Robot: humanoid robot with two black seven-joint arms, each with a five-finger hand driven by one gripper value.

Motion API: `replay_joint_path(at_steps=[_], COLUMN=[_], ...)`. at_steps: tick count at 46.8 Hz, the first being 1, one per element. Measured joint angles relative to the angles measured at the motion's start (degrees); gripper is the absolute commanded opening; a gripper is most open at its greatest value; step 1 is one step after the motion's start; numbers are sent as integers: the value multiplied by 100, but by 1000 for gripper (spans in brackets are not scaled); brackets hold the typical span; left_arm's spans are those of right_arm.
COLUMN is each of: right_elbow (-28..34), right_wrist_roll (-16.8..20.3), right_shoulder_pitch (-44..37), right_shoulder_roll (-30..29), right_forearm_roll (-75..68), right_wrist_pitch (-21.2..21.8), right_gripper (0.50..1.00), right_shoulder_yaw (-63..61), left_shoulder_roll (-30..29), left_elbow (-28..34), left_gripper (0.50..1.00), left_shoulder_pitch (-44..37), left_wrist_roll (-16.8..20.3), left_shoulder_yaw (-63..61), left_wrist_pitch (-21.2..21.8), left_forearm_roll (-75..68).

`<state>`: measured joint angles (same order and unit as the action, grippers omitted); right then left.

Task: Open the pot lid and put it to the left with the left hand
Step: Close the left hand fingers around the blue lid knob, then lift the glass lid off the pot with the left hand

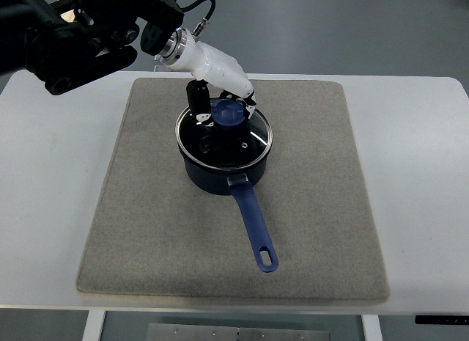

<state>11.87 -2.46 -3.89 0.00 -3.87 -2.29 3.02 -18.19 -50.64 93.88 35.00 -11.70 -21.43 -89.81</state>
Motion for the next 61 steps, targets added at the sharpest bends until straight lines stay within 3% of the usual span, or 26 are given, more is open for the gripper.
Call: replay_joint_path(at_steps=[24,52,61], right_elbow=[0,0,0], right_wrist_roll=[0,0,0], right_shoulder_pitch=[1,-3,-2], right_shoulder_roll=[0,0,0], right_forearm_roll=[0,0,0], right_wrist_pitch=[0,0,0], right_gripper=[915,915,915], right_shoulder_yaw=[2,5,2], left_shoulder_roll=[0,-63,-161], left_elbow=[37,1024,1080], left_gripper=[500,500,500], left_shoulder_pitch=[20,-31,-37], left_wrist_roll=[1,0,1], left_shoulder_yaw=[0,25,-8], left_wrist_pitch=[25,26,25], left_forearm_roll=[-2,84,94])
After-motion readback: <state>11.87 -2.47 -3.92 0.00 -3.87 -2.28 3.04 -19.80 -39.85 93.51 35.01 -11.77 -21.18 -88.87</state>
